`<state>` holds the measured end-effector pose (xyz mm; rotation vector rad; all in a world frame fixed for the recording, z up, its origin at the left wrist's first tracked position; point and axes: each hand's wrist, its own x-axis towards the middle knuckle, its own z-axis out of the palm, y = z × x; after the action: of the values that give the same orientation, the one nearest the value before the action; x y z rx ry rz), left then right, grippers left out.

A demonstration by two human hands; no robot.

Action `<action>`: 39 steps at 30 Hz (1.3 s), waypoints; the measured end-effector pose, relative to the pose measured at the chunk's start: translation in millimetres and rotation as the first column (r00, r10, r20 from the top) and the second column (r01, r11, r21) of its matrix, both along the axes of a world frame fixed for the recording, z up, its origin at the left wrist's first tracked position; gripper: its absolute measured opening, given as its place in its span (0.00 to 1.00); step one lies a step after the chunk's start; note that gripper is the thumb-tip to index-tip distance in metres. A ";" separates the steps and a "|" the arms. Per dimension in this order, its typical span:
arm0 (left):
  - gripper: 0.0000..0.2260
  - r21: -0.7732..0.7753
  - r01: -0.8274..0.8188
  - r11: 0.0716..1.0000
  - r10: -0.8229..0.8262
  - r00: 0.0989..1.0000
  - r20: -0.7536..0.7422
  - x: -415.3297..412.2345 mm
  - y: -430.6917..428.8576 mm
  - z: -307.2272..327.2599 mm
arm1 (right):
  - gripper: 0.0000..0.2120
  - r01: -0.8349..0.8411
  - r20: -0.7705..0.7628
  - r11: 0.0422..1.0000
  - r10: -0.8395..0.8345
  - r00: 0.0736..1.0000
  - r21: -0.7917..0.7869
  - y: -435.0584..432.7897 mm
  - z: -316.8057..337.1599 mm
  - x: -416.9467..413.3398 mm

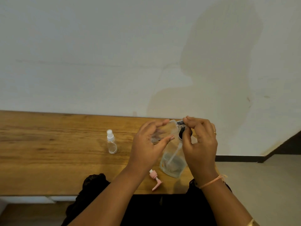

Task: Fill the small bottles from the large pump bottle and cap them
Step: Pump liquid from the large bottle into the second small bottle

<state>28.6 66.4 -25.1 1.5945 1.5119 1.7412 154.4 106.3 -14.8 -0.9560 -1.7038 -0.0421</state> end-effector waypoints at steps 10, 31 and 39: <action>0.19 0.045 -0.005 0.999 0.007 0.998 -0.058 -2.0 1.0 -3.1 | 0.08 -0.004 0.028 1.000 0.005 1.000 -0.021 3.3 -0.7 0.2; 0.20 0.013 0.005 1.000 -0.005 0.999 -0.050 -1.5 0.0 -3.0 | 0.07 -0.048 -0.023 0.998 0.047 0.999 -0.037 6.0 -8.1 2.0; 0.20 0.048 -0.007 0.999 0.010 0.998 -0.061 -0.2 -1.8 -2.2 | 0.09 -0.105 -0.105 0.994 0.102 0.989 -0.028 2.6 -4.7 0.6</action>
<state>28.4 64.5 -27.3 1.6821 1.5178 1.7603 154.9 108.8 -19.5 -0.8780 -1.6606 0.1032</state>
